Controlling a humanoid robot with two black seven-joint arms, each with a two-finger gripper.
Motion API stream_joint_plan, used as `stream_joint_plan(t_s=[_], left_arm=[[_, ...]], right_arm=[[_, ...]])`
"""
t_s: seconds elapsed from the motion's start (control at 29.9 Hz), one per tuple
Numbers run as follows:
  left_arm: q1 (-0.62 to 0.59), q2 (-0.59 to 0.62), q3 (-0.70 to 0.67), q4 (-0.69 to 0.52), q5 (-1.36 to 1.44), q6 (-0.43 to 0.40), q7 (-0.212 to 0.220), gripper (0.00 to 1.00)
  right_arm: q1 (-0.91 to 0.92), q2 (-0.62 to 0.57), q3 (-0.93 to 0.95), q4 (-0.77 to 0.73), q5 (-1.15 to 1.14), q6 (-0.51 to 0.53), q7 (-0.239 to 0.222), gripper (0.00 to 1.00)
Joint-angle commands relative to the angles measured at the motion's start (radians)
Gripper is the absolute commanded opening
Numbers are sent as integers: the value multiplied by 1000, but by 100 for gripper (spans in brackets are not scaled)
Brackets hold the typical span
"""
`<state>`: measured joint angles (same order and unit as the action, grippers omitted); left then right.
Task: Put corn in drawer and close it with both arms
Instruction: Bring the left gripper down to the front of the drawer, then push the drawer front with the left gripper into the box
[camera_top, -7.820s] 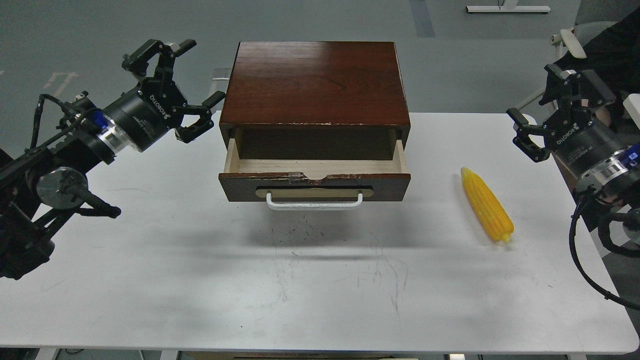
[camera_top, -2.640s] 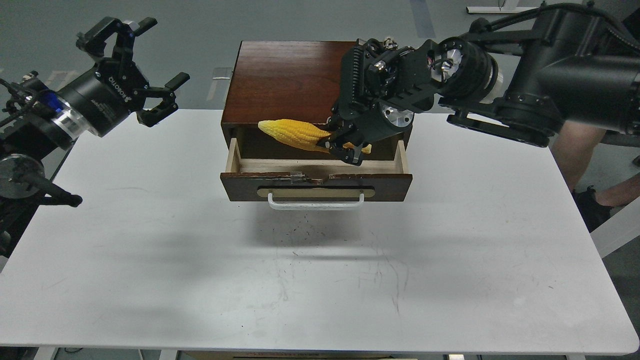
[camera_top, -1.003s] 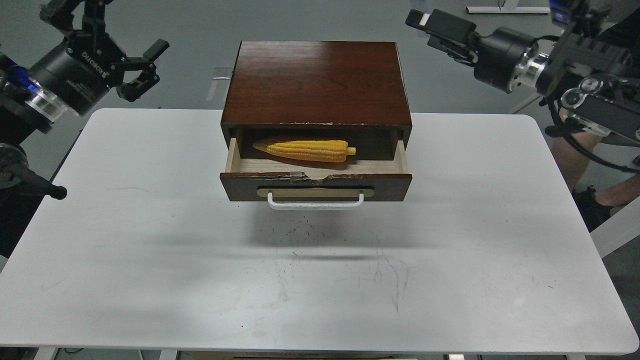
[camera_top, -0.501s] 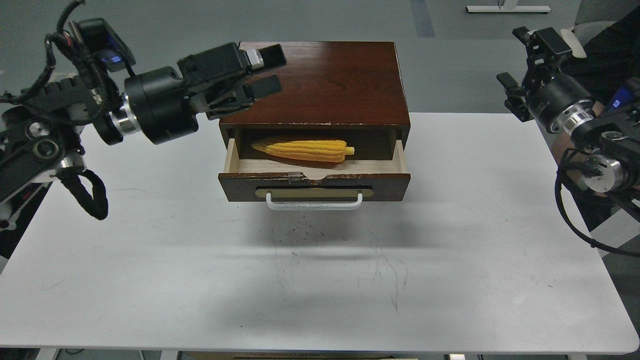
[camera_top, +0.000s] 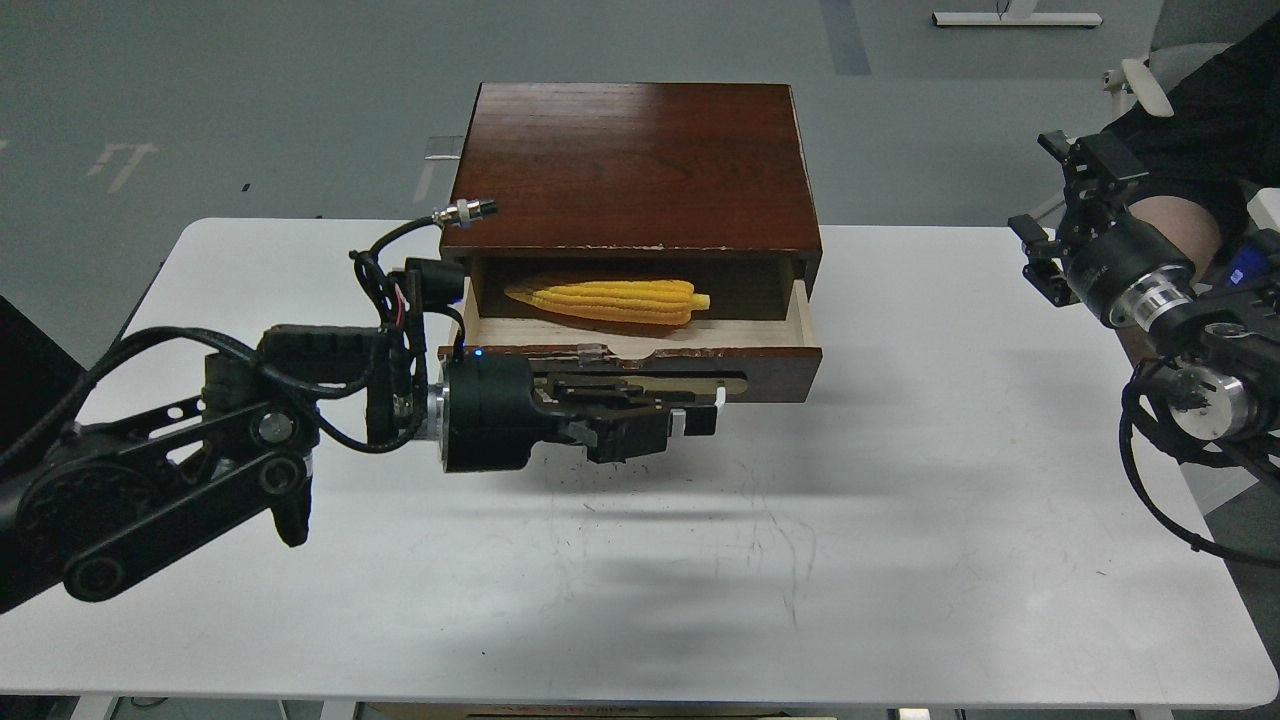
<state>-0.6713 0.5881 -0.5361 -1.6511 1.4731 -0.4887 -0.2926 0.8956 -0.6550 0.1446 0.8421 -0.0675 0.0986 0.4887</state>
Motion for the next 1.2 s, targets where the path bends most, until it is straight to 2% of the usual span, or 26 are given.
stream_joint_plan(t_s=[0.0,0.1,0.3,0.5,1.17], left_arm=[[59,2,4,8,-5,0,20,0],[91,6,1,20,-2,0,33,0],[118,2,2,80,-4,0,95,0],[118,-1,1,122,-8,6,95,0],[114,4,-16,154,-73,13,96,0]], right_arm=[[-1,1,0,0,0,0,0,99],[-1,2,0,0,0,0,0,99],[-1,2,0,0,0,0,0,99],[-3,2,0,0,0,0,0,99],[-4,2,0,0,0,0,0,99]])
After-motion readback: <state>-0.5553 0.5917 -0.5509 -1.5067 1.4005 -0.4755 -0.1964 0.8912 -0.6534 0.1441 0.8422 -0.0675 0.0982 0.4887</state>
